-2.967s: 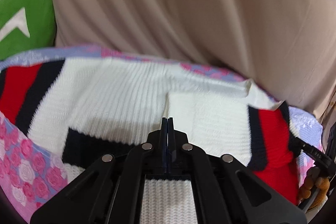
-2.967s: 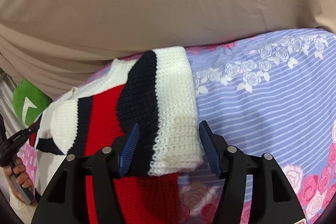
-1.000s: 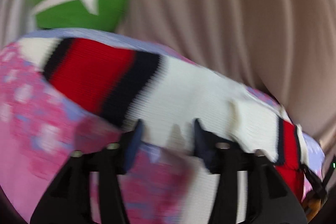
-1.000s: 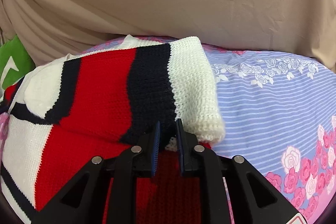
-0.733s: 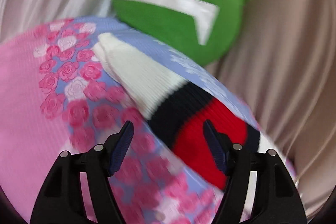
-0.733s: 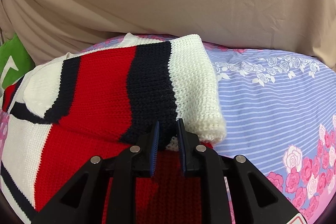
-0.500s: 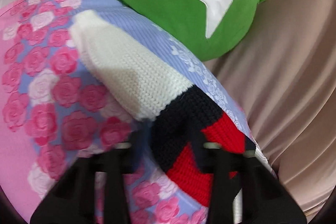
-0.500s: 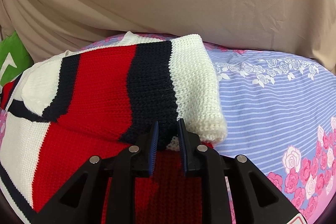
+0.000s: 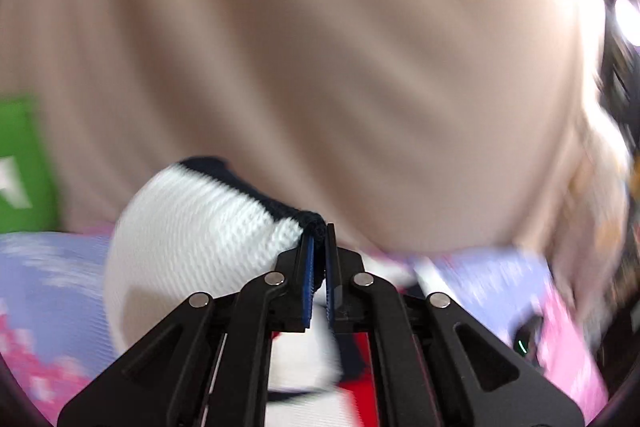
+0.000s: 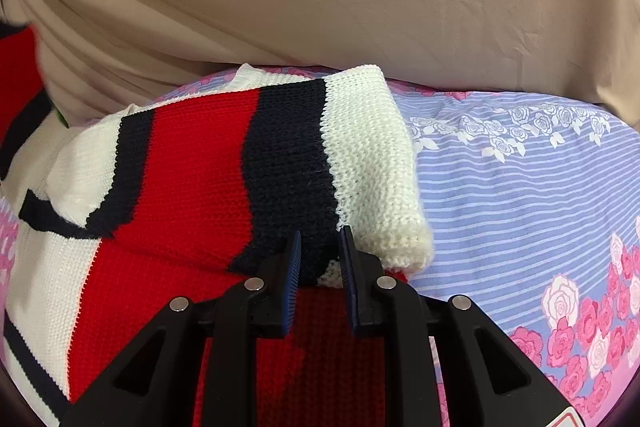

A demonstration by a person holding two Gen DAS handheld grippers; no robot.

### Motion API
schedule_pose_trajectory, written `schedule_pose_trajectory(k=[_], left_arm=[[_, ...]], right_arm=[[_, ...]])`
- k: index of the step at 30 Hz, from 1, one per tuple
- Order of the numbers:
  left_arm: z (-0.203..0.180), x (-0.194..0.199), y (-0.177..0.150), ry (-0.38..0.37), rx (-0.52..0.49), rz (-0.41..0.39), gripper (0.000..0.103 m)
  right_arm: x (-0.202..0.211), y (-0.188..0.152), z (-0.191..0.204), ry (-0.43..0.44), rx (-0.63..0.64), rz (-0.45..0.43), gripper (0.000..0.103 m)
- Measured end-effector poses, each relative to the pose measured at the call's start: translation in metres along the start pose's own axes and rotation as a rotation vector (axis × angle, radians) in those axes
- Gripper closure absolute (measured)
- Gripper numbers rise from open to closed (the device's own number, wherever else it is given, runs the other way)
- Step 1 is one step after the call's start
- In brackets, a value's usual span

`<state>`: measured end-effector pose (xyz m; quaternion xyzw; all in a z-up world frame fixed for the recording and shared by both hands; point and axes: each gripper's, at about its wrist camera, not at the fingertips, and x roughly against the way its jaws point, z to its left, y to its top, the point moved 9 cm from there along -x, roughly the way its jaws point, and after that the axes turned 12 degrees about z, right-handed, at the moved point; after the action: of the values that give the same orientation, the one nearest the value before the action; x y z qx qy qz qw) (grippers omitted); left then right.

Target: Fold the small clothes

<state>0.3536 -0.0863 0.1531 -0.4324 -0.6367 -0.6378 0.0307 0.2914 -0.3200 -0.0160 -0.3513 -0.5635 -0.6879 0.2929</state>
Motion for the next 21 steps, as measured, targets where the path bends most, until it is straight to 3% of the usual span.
schedule_pose_trajectory(k=[2,3,4,6,8,9,12,13,15,18,21], left_arm=[[-0.054,-0.061,-0.042,-0.016,-0.083,0.132,0.09],[-0.067,-0.081,-0.061,-0.018,-0.101,0.186,0.081],[-0.077,-0.104,-0.086,-0.016,-0.104,0.251,0.074],[-0.076,-0.123,-0.121,-0.035,-0.062,0.333,0.075],[-0.06,-0.113,-0.14,-0.064,-0.015,0.342,0.075],[-0.048,-0.101,-0.146,-0.067,0.015,0.327,0.069],[-0.005,-0.063,-0.144,-0.036,0.109,0.243,0.034],[0.009,-0.054,-0.148,-0.025,0.153,0.219,0.03],[0.045,-0.038,-0.155,0.001,0.23,0.213,0.03],[0.088,-0.036,-0.172,0.013,0.362,0.246,0.031],[0.127,-0.04,-0.184,0.011,0.488,0.287,0.035]], right_arm=[[0.0,0.0,0.0,0.035,-0.01,-0.001,0.08],[0.001,0.0,0.0,0.055,-0.016,-0.003,0.078],[0.002,0.0,0.0,0.072,-0.022,-0.005,0.076],[0.004,0.0,-0.001,0.104,-0.036,-0.012,0.075],[0.008,0.001,-0.003,0.148,-0.053,-0.031,0.072],[0.011,0.001,-0.004,0.161,-0.062,-0.046,0.072],[0.029,0.003,0.001,0.154,-0.044,-0.119,0.066],[0.036,0.004,0.01,0.136,-0.003,-0.14,0.06],[0.049,0.004,0.041,0.107,0.116,-0.172,0.056],[0.057,-0.005,0.113,0.073,0.365,-0.205,0.041],[0.037,-0.01,0.17,-0.036,0.576,-0.192,0.039]])
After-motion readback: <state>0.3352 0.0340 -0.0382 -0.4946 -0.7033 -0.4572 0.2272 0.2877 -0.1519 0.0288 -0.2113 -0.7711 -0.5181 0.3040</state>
